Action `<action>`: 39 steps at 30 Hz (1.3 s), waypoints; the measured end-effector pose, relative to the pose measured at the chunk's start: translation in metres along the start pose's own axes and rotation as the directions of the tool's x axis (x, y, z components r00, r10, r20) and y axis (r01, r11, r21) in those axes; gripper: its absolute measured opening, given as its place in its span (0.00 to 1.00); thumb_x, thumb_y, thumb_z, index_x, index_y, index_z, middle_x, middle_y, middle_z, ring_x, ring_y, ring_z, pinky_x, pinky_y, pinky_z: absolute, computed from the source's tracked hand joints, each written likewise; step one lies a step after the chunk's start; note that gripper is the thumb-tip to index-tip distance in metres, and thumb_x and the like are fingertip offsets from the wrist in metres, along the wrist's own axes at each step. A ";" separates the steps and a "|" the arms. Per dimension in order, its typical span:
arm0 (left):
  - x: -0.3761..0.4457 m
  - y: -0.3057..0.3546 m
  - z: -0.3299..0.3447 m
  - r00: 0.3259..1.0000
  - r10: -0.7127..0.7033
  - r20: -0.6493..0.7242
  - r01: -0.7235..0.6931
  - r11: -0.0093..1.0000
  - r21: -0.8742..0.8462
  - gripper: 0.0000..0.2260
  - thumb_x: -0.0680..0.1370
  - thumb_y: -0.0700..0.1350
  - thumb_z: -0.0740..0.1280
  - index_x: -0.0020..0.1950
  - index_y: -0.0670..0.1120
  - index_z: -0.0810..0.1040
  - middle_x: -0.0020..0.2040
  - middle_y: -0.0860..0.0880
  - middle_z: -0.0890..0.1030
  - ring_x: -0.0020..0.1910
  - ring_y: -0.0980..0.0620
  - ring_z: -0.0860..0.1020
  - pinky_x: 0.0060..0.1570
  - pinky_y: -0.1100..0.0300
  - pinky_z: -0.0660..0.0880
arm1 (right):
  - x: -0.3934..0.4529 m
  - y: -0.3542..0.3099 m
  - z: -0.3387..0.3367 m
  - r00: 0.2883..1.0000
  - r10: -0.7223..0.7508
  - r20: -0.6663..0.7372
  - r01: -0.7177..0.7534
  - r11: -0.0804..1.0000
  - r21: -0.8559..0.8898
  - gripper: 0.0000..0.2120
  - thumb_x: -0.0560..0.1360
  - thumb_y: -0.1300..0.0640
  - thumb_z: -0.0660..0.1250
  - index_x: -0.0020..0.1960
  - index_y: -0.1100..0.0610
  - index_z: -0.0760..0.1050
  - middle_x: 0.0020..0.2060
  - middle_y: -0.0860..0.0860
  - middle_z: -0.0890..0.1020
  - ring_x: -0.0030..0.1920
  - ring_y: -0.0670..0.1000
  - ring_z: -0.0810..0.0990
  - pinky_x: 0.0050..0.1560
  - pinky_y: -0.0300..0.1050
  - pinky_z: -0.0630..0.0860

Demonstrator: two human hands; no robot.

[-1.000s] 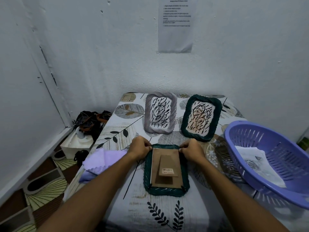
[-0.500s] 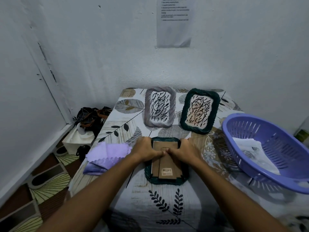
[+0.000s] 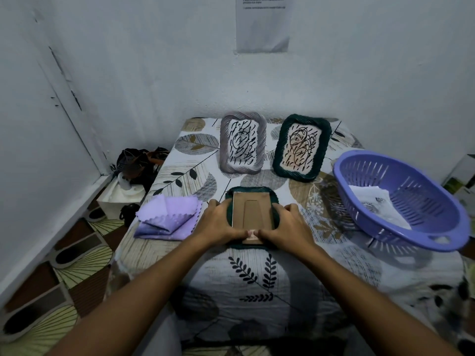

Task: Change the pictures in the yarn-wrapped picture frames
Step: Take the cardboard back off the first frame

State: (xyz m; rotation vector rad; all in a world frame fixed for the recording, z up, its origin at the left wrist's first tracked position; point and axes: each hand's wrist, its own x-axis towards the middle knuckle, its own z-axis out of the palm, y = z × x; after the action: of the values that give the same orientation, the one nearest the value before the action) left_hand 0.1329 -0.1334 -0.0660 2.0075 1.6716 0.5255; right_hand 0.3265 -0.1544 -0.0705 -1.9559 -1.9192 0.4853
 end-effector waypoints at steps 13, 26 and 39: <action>-0.011 -0.002 -0.019 0.949 -0.283 0.142 0.316 0.868 -0.384 0.33 0.70 0.44 0.77 0.68 0.40 0.64 0.48 0.36 0.80 0.37 0.43 0.80 0.35 0.51 0.81 | -0.005 0.008 -0.022 0.985 0.156 0.080 -0.173 0.941 0.290 0.30 0.72 0.54 0.73 0.68 0.65 0.68 0.60 0.62 0.77 0.57 0.58 0.77 0.57 0.55 0.77; -0.006 0.004 -0.022 0.923 -0.300 0.242 0.379 0.820 -0.430 0.16 0.66 0.31 0.77 0.42 0.39 0.71 0.33 0.38 0.80 0.25 0.47 0.78 0.27 0.55 0.80 | 0.002 -0.001 -0.034 0.914 0.221 0.339 -0.349 0.856 0.382 0.15 0.65 0.65 0.78 0.46 0.70 0.76 0.38 0.66 0.83 0.36 0.62 0.84 0.40 0.60 0.82; -0.001 -0.003 -0.017 0.897 -0.359 0.257 0.442 0.752 -0.489 0.21 0.69 0.27 0.72 0.57 0.37 0.68 0.36 0.37 0.79 0.22 0.47 0.78 0.23 0.56 0.78 | 0.003 0.001 -0.036 0.873 0.269 0.406 -0.456 0.744 0.487 0.08 0.71 0.71 0.70 0.43 0.64 0.71 0.35 0.64 0.80 0.23 0.54 0.79 0.21 0.44 0.78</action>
State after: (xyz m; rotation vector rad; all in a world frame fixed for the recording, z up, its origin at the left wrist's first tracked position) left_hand 0.1204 -0.1321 -0.0540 1.2046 1.5765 0.5883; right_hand 0.3452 -0.1522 -0.0393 -1.8989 -1.2799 1.3865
